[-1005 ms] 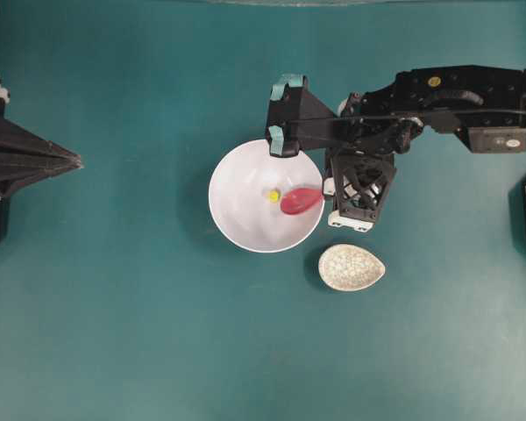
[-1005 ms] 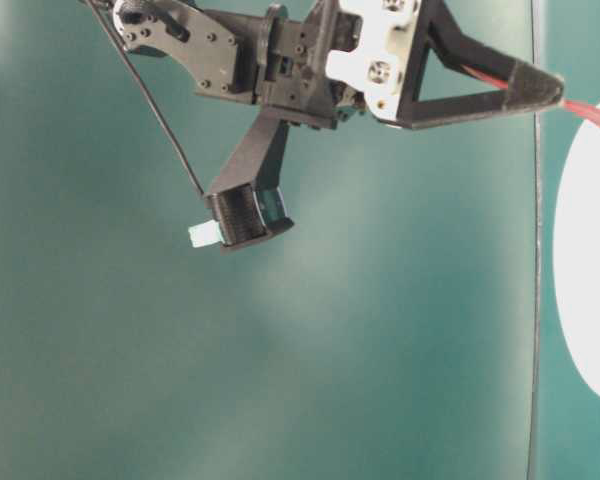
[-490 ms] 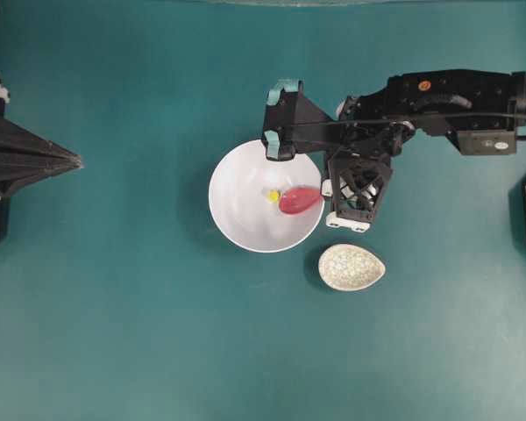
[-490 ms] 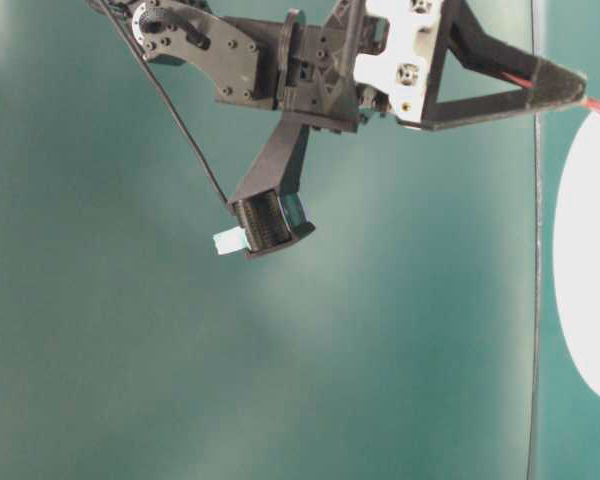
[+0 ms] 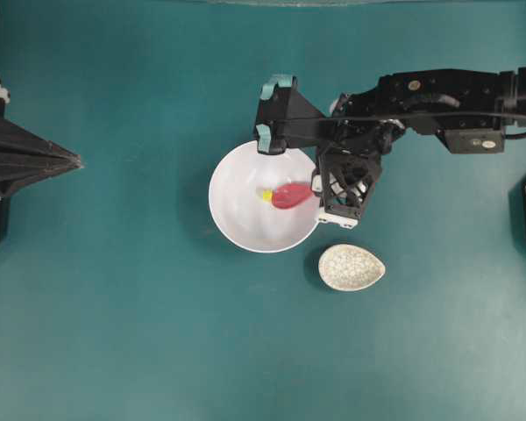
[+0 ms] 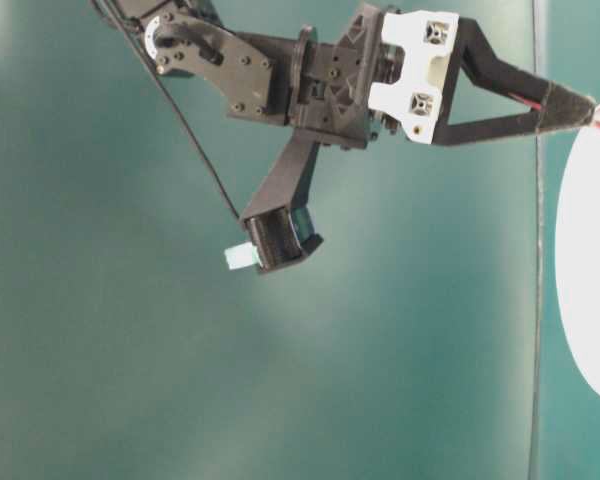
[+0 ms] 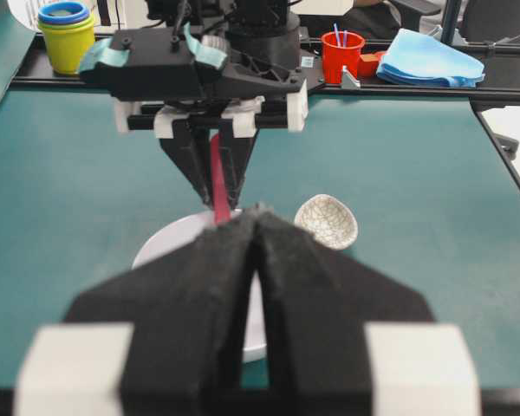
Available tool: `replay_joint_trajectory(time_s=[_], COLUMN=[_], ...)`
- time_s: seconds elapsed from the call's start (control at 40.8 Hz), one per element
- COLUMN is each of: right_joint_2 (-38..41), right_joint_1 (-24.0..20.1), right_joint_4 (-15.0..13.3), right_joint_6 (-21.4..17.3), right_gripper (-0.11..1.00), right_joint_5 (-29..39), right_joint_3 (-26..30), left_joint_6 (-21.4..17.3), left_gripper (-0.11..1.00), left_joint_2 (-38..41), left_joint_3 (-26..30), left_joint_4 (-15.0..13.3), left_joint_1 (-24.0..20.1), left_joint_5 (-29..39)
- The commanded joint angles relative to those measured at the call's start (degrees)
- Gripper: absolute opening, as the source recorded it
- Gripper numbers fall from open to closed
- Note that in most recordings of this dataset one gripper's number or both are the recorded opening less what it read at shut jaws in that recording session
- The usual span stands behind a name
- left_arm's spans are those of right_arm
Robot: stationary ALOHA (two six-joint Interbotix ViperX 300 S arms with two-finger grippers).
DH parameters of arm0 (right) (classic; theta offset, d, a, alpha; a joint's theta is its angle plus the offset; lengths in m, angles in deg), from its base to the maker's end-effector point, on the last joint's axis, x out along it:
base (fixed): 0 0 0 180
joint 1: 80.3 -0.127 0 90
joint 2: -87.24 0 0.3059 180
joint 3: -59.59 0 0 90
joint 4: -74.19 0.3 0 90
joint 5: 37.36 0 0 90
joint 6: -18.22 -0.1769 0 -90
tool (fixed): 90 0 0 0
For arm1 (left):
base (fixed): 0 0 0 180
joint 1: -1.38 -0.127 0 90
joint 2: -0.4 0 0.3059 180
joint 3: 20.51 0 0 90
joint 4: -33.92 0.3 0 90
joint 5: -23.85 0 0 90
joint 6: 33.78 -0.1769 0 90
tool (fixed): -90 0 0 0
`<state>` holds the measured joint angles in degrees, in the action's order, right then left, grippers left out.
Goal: Scoop the yellow hexagonal prism block from the bowl with a spoon using the right arm.
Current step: 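Lower the spoon into the bowl and slide it under the yellow block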
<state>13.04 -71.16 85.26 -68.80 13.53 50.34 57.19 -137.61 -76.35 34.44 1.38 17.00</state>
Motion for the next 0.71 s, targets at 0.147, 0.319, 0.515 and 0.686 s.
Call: replay_joint_trajectory(time_s=[0.147, 0.319, 0.515, 0.686], right_joint_2=[-0.3, 0.1, 0.2, 0.5], right_joint_1=[0.2, 0.2, -0.4, -0.7], right_joint_4=[-0.7, -0.7, -0.6, -0.5], right_joint_6=[0.3, 0.4, 0.5, 0.6], right_gripper=[0.24, 0.25, 0.24, 0.25], right_joint_5=[-1.4, -1.2, -1.2, -1.4], right_joint_3=[2.6, 3.1, 3.1, 3.1], left_joint_6=[0.1, 0.1, 0.1, 0.1], left_gripper=[0.02, 0.02, 0.02, 0.02], left_joint_2=[0.5, 0.5, 0.6, 0.6], left_joint_3=[1.5, 1.5, 1.4, 1.4], left_joint_4=[0.1, 0.1, 0.1, 0.1], left_joint_1=[0.1, 0.1, 0.1, 0.1], left_joint_5=[-0.3, -0.3, -0.3, -0.3])
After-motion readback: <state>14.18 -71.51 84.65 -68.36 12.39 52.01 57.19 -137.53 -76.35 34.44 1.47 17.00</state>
